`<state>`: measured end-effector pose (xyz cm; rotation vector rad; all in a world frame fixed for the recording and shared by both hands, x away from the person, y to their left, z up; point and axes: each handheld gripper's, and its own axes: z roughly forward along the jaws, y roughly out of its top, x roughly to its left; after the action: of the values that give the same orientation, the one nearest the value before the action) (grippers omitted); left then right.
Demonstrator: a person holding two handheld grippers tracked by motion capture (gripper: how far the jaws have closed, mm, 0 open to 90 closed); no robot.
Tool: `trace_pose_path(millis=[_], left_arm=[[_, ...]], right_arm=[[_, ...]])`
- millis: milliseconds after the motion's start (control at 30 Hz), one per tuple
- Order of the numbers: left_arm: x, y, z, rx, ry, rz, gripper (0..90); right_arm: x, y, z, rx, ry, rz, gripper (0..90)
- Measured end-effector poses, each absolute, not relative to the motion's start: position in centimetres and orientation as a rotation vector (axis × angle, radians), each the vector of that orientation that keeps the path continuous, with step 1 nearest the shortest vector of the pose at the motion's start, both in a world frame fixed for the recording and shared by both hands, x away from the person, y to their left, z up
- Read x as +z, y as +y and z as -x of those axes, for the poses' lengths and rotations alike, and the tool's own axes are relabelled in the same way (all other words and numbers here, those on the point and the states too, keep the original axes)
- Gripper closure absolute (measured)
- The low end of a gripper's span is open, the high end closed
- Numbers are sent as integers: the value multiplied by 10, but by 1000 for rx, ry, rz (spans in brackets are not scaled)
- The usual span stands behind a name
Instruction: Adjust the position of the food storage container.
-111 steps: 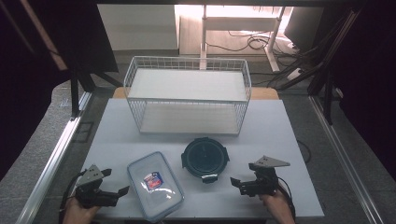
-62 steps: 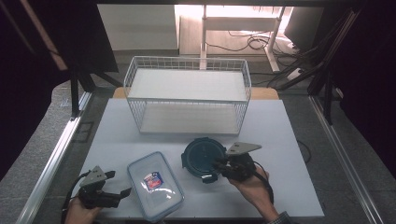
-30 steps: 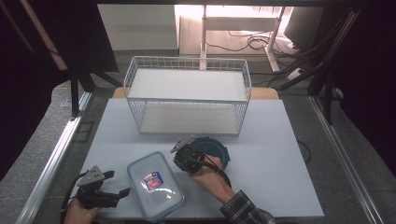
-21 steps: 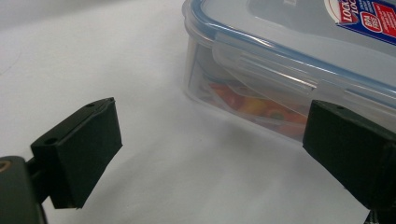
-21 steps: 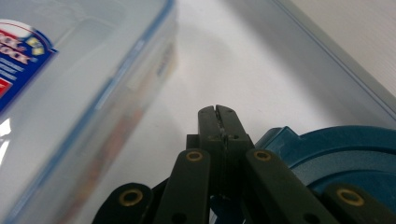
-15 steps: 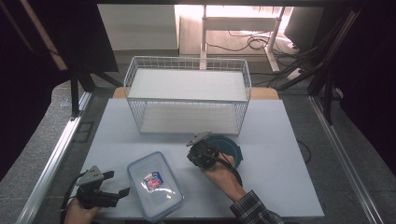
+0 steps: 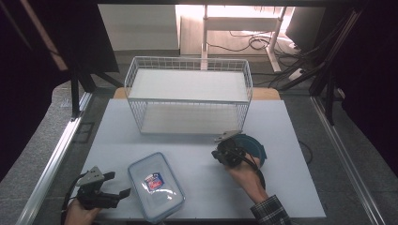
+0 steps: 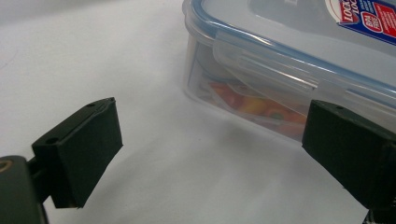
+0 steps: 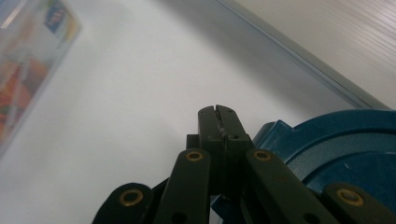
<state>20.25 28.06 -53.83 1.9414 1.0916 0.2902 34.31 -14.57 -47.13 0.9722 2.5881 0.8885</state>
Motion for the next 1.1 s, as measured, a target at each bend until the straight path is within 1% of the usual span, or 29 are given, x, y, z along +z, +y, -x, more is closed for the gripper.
trace_pose_path(millis=[33,367,433,500,700,867,1033,1100], left_arm=[[-538,281,-203,286,1091,-1943,49],[-538,280,-203,272,1093,-1953,56],[-538,280,-203,257,1098,-1955,69],[-538,280,-203,252,1098,-1954,71],[-538,280,-204,239,1109,-1954,75],[-538,279,-204,235,1118,-1963,74],[-538,279,-208,241,1158,-1961,78],[-536,279,-209,272,1178,-1965,124]], right_arm=[[-471,-146,-343,888,2588,-972,895],[-469,-200,-348,878,2489,-1118,895],[-469,-213,-349,876,2463,-1145,895],[-468,-216,-349,875,2458,-1152,895],[-468,-246,-353,850,2380,-1208,895],[-468,-262,-356,859,2344,-1249,894],[-469,-262,-353,870,2331,-1249,892],[-471,-263,-348,951,2340,-1253,892]])
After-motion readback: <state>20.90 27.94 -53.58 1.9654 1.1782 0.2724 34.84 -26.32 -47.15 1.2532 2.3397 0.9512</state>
